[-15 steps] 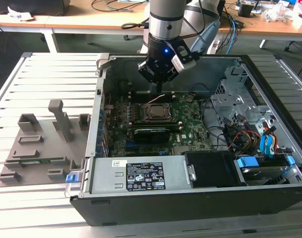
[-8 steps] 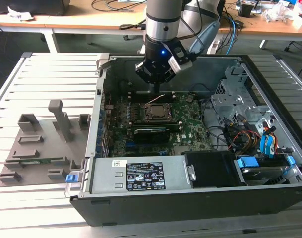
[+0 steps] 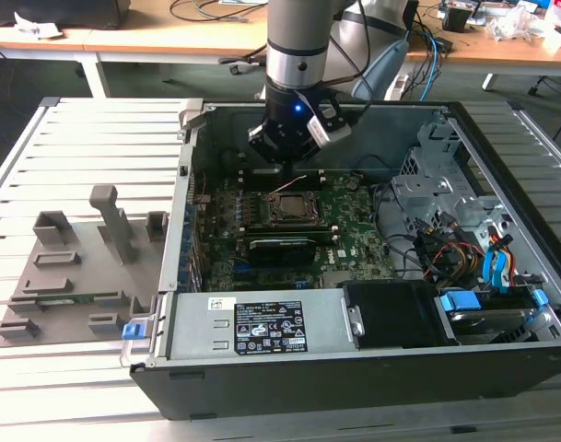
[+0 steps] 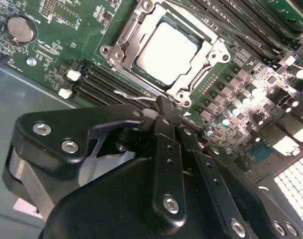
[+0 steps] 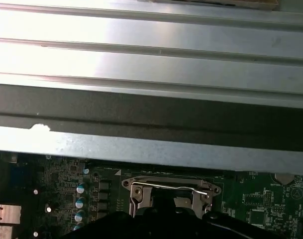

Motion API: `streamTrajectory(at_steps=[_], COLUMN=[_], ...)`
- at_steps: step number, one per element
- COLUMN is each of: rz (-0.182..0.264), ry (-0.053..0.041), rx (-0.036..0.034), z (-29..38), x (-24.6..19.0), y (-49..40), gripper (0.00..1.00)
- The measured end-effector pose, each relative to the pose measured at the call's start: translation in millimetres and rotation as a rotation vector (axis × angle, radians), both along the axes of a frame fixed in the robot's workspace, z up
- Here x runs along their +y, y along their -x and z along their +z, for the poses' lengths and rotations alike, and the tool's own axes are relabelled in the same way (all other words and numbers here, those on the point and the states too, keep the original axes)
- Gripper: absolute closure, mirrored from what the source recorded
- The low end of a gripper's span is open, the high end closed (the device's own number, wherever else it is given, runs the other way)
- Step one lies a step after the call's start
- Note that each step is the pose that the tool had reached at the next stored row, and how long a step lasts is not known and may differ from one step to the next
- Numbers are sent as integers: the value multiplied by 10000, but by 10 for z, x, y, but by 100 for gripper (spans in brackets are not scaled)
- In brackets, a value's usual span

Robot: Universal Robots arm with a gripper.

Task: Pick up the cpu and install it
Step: 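Install the first cpu locking lever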

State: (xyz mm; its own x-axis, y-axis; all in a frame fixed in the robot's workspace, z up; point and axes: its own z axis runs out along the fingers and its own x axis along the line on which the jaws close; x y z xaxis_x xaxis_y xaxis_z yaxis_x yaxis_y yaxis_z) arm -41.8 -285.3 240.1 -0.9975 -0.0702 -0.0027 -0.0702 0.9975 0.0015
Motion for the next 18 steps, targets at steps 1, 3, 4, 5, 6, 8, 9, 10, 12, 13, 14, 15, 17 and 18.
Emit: streamTrajectory(at_steps=[1,3,4,5,6,8,9,10,12,13,14,15,17,18], rz=[-1,0,0,0,-1,2,0,0,0,0,0,0,8,50], ry=[1,1,0,1,0,0,0,0,0,1,1,0,1,5], rx=[1,1,0,1,0,0,0,0,0,1,1,1,1,0], z=[-9,-13,-13,-14,-16,-24,-32,-43,-59,-65,-73,-82,-99,-110], x=[1,9,12,16,19,21,22,21,22,21,21,22,30,57], y=[8,13,15,16,17,16,17,17,17,17,17,17,17,17], gripper=[89,89,89,89,89,89,89,89,89,89,89,89,89,89])
